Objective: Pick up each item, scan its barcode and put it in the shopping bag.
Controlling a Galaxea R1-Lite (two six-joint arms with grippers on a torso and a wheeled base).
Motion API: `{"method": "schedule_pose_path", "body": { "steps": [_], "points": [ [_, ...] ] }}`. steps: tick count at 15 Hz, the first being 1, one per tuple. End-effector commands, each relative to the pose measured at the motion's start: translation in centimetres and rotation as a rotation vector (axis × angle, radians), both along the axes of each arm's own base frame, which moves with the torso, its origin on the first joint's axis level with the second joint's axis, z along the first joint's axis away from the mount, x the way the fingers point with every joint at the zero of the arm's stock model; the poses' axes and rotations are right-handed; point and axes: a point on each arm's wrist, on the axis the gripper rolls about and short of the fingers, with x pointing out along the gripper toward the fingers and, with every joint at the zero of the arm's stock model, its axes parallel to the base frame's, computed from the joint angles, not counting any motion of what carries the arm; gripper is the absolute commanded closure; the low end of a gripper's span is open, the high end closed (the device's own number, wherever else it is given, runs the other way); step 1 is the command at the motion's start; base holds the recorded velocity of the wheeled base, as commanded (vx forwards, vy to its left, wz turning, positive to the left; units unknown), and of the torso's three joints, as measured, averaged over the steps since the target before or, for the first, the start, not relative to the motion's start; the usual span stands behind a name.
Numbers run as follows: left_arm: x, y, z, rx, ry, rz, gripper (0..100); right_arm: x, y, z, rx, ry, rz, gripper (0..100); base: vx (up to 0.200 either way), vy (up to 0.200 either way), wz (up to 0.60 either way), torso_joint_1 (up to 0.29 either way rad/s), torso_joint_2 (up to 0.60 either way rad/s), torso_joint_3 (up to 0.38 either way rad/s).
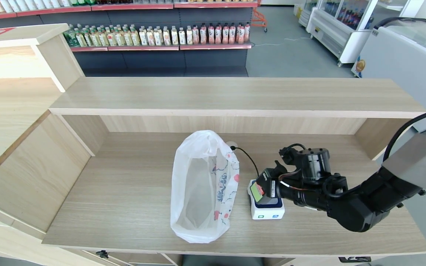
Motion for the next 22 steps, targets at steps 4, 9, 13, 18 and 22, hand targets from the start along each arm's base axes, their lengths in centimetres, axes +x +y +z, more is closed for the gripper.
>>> {"method": "schedule_pose_path", "body": {
  "steps": [4, 9, 13, 18, 22],
  "points": [
    [0.0, 0.0, 0.0, -0.001, 0.0, 0.001, 0, -4.4, -2.1, 7.6, -0.072, -0.263, 0.086, 100, 0.0, 0.0, 0.0, 0.0, 0.0, 0.0],
    [0.0, 0.0, 0.0, -0.001, 0.0, 0.001, 0, -3.9, -1.5, 7.2, -0.147, -0.286, 0.162, 100, 0.0, 0.0, 0.0, 0.0, 0.0, 0.0],
    [0.0, 0.0, 0.0, -0.001, 0.0, 0.001, 0, -2.3, -0.4, 6.5, -0.148, -0.255, 0.189, 100, 0.0, 0.15, 0.0, 0.003, 0.0, 0.001],
    [0.0, 0.0, 0.0, -0.004, 0.0, 0.001, 0, -2.1, 3.0, 6.2, -0.087, -0.245, 0.249, 100, 0.0, 0.04, 0.0, -0.001, 0.0, 0.0],
    [0.0, 0.0, 0.0, -0.003, 0.0, 0.001, 0, -2.2, 5.9, 2.4, -0.136, -0.194, 0.326, 100, 0.0, 0.0, 0.0, 0.0, 0.0, 0.0]
  ]
}}
